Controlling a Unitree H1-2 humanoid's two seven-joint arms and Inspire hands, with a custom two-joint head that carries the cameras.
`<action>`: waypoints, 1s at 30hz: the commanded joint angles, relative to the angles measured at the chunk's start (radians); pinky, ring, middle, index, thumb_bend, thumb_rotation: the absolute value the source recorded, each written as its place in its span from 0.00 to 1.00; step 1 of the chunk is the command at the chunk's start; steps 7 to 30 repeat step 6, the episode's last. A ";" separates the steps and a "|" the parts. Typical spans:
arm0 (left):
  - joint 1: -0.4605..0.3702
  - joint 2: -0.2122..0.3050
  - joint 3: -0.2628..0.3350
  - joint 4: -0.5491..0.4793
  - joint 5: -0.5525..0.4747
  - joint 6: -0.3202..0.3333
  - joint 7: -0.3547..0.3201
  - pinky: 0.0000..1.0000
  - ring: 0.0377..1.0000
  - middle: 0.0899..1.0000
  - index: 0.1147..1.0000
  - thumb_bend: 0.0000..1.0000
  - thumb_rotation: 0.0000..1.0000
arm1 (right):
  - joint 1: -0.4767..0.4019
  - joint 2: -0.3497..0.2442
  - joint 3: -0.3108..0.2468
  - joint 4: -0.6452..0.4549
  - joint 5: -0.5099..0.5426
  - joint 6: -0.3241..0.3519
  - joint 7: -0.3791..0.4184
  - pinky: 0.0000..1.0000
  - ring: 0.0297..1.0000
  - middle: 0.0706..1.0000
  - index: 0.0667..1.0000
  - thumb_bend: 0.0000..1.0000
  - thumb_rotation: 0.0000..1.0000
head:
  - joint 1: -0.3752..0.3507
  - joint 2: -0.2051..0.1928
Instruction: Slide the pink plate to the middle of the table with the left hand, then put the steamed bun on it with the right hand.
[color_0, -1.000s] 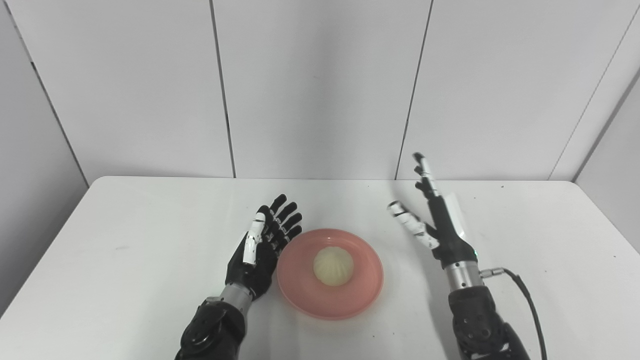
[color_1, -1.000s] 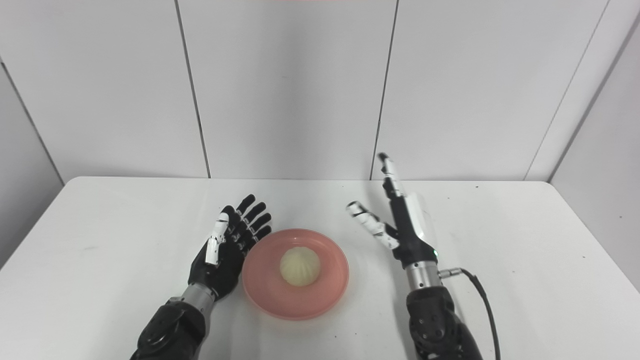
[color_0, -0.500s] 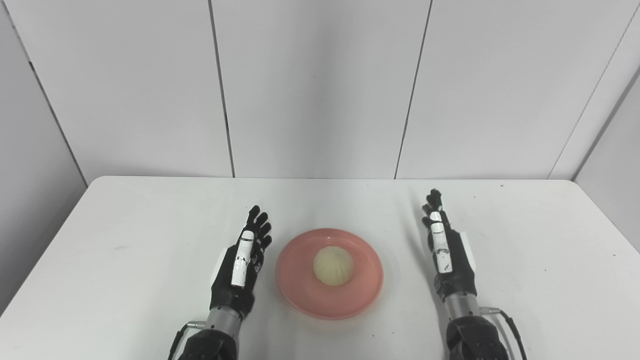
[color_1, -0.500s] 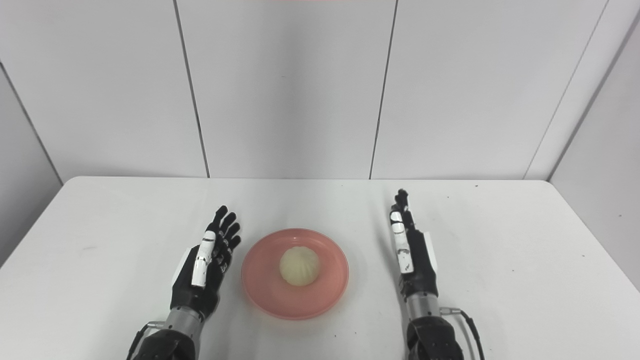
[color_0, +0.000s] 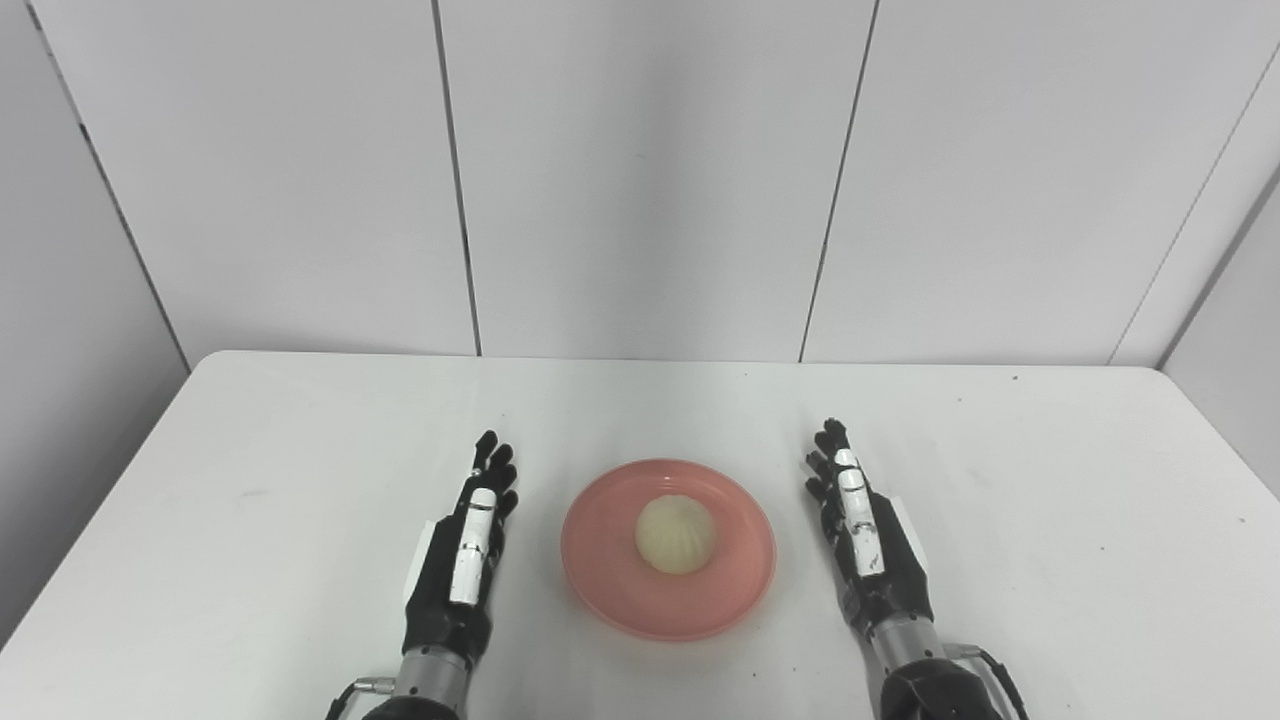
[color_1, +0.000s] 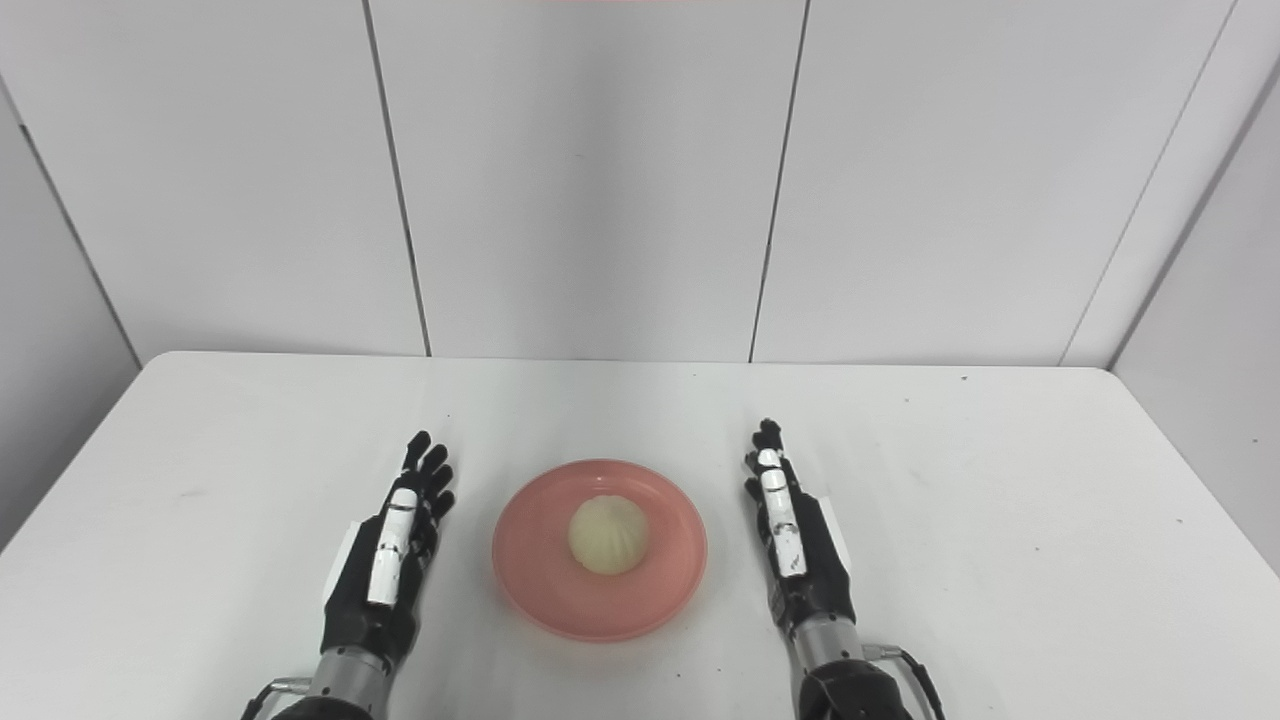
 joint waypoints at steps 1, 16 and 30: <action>0.074 0.028 0.007 0.088 -0.001 -0.007 -0.008 1.00 1.00 1.00 1.00 0.37 1.00 | 0.041 0.019 -0.001 0.023 0.021 0.051 0.012 1.00 1.00 1.00 1.00 0.21 1.00 | 0.010 -0.002; 0.054 0.040 0.012 0.123 -0.018 -0.014 -0.022 1.00 1.00 1.00 1.00 0.37 1.00 | 0.039 0.019 -0.019 0.032 0.070 0.083 0.032 1.00 1.00 1.00 1.00 0.29 1.00 | 0.017 -0.010; 0.054 0.040 0.012 0.123 -0.018 -0.014 -0.022 1.00 1.00 1.00 1.00 0.37 1.00 | 0.039 0.019 -0.019 0.032 0.070 0.083 0.032 1.00 1.00 1.00 1.00 0.29 1.00 | 0.017 -0.010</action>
